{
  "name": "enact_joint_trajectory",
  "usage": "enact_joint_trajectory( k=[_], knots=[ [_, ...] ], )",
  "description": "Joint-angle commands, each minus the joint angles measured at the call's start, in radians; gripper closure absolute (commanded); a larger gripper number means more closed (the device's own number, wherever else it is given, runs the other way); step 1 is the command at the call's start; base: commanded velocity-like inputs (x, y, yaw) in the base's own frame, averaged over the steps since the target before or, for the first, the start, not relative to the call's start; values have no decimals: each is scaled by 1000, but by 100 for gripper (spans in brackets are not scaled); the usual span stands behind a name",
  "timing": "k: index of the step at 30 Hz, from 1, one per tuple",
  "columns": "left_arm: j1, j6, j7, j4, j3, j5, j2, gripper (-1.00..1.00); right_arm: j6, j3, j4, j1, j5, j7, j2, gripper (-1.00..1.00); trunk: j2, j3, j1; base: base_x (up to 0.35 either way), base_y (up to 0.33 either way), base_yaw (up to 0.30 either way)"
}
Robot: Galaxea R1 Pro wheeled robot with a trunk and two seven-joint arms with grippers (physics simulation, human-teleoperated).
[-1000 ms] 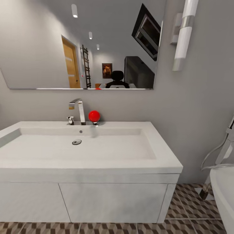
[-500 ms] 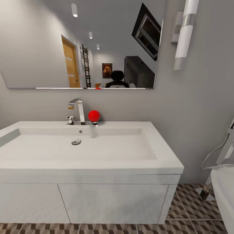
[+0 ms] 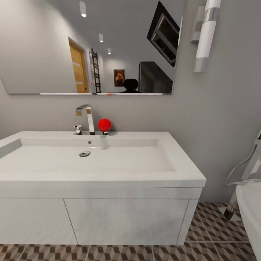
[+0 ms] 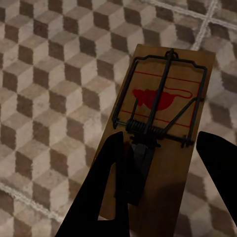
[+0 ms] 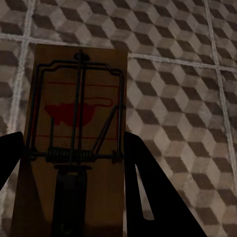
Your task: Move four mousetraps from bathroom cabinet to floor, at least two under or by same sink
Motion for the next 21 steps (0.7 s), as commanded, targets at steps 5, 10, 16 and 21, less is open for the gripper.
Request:
enact_joint_trajectory(
  k=[5,10,16,21],
  knots=[
    [-1,-5,6,2,-6,-4,0,100,-6,8,4,-2,-3,-3,0,100,-36,-17,19,0,0,0],
    [-1,-5,5,2,-6,-4,0,100,-5,8,4,-2,-3,-3,0,100,-71,-32,38,0,0,0],
    [-1,-4,5,2,-6,-4,0,100,-6,8,4,-2,-3,-3,0,100,-113,-51,61,0,0,0],
    [-1,0,0,2,-6,-4,0,100,-5,8,4,-2,-3,-3,0,100,-120,-54,65,0,0,0]
  ],
)
